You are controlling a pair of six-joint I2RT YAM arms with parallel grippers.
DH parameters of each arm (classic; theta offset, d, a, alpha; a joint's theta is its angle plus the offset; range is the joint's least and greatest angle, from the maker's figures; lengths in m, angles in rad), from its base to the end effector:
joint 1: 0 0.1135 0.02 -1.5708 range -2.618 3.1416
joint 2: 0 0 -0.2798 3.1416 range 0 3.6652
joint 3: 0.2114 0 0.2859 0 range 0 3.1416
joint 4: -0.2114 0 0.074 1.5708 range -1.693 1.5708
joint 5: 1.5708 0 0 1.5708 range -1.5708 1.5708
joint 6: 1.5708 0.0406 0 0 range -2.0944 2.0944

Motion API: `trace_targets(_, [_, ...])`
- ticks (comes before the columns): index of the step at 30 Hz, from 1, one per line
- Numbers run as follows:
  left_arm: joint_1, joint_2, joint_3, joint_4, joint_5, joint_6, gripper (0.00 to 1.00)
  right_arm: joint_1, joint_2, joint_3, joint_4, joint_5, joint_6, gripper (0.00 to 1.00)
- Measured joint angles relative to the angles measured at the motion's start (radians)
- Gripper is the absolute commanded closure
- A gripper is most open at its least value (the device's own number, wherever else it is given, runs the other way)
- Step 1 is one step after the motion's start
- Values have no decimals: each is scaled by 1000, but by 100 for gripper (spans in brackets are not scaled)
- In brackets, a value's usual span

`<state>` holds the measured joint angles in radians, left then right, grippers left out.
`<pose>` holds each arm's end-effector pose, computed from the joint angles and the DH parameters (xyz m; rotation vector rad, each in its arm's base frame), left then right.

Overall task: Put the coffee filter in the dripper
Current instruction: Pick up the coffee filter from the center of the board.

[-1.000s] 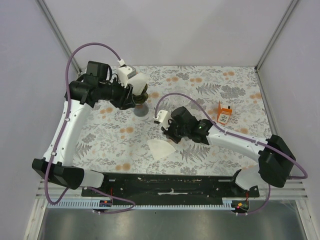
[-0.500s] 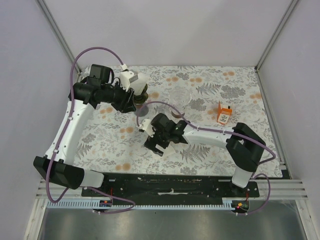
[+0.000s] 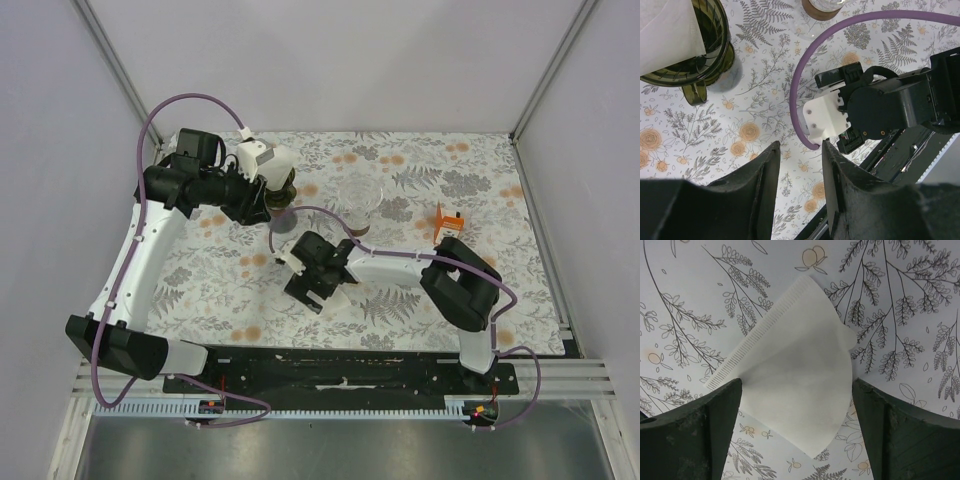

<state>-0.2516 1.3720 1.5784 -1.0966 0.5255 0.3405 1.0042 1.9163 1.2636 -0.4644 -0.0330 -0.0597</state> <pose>0.2804 -0.0931 0.4190 0.9102 2.2081 -0.6015 0.2262 0.3580 0.1517 -1.3955 2.3507 0.3272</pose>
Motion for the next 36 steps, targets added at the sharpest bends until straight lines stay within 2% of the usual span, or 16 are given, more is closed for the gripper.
trace_targets(2, [0, 0, 0, 0, 0, 0, 54, 0, 14, 12, 0, 4, 0, 7])
trace_targets(4, [0, 0, 1, 0, 0, 0, 54, 0, 25, 22, 3, 10, 0, 22])
trace_targets(6, [1, 0, 1, -1, 0, 0, 54, 0, 38, 33, 12, 12, 0, 49])
trace_targets(9, [2, 0, 4, -1, 0, 0, 54, -1, 60, 51, 50, 9, 13, 95])
trace_targets(10, [2, 0, 6, -1, 0, 0, 54, -1, 64, 53, 61, 6, 13, 100])
trace_targets(20, [2, 0, 29, -8, 0, 0, 54, 0, 19, 2, 98, 10, 19, 100])
trace_targets(23, [2, 0, 63, -29, 7, 2, 54, 0, -95, -64, 68, 21, -31, 100])
trace_targets(25, [2, 0, 93, -43, 19, 5, 53, 0, -242, -108, 77, 35, -76, 100])
trace_targets(29, [2, -5, 171, -79, 94, 33, 39, 0, -534, -103, 201, 94, -153, 100])
trace_targets(32, [-3, -6, 247, -106, 188, 55, 33, 0, -623, -16, 298, 156, -182, 100])
trace_targets(36, [-61, -3, 369, -144, 271, 90, 31, 0, -623, 56, 366, 189, -180, 100])
